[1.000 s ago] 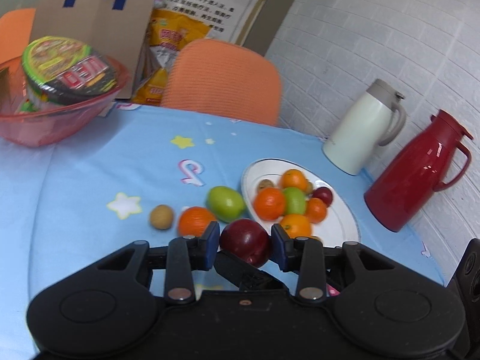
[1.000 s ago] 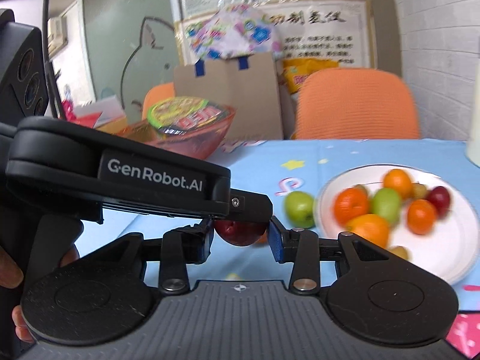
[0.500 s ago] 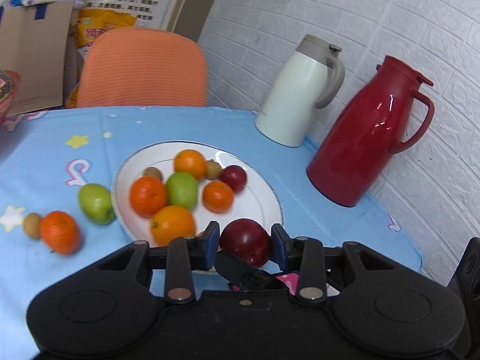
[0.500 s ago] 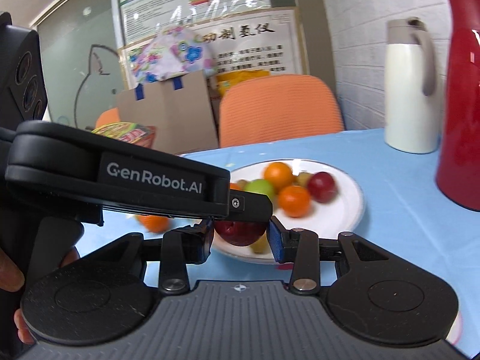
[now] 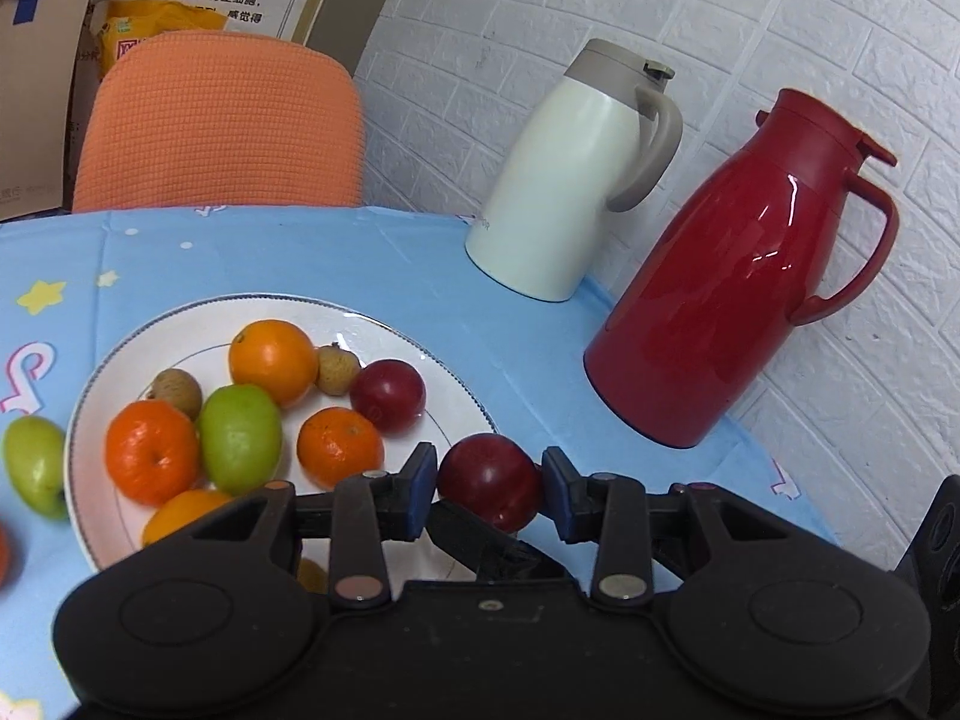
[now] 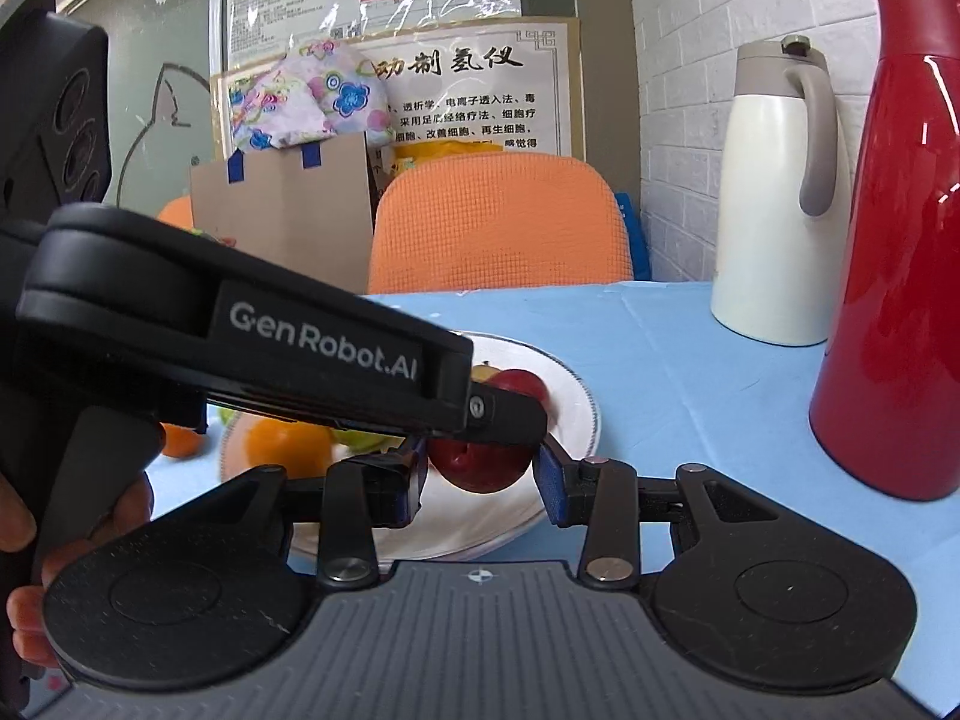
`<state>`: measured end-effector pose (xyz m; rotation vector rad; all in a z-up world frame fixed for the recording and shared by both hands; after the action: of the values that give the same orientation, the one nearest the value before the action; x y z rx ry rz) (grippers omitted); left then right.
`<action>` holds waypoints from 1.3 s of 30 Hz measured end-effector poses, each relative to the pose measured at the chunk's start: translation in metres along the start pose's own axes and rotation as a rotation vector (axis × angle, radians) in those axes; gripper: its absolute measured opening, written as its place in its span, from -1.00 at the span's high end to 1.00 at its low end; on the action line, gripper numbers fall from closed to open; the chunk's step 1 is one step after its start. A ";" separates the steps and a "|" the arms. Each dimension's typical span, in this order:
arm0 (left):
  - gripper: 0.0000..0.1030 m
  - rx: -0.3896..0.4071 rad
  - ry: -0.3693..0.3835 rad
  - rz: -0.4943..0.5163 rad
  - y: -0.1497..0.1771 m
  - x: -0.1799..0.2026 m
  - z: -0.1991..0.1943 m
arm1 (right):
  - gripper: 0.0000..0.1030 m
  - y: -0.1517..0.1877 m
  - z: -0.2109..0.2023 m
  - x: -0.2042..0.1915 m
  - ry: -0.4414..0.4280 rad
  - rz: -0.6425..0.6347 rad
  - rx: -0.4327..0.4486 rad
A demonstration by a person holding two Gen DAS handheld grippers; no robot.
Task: Organize fruits
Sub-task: 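Carry the held plum with both tools over the white plate, then open both tools to drop the plum onto the plate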
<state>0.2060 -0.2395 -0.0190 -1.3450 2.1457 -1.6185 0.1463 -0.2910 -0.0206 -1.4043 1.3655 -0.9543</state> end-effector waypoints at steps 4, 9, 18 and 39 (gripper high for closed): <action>-0.73 0.003 0.003 -0.017 0.000 -0.006 0.010 | -0.29 0.006 0.003 0.006 -0.007 -0.048 -0.002; -0.74 0.004 -0.008 -0.029 0.000 -0.012 0.017 | -0.29 0.008 0.011 0.008 -0.013 -0.072 -0.023; -0.84 0.009 -0.031 -0.023 0.000 -0.017 0.021 | -0.28 0.010 0.024 0.001 -0.011 -0.157 -0.086; -1.00 0.113 -0.125 0.019 -0.016 -0.019 -0.020 | -1.00 0.006 0.021 0.003 0.063 -0.247 -0.050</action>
<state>0.2150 -0.2121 -0.0051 -1.3503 1.9597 -1.5783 0.1649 -0.2918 -0.0326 -1.6201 1.2885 -1.1391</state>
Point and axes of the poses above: each gripper's, at about its wrist camera, not at the fingertips, and z roughly the way its jaws point, x to its right, y to its underside, the point moved 6 cm from there along z, roughly the way its jaws point, and after that the axes turned 9 degrees about x, right-handed, at the moved point
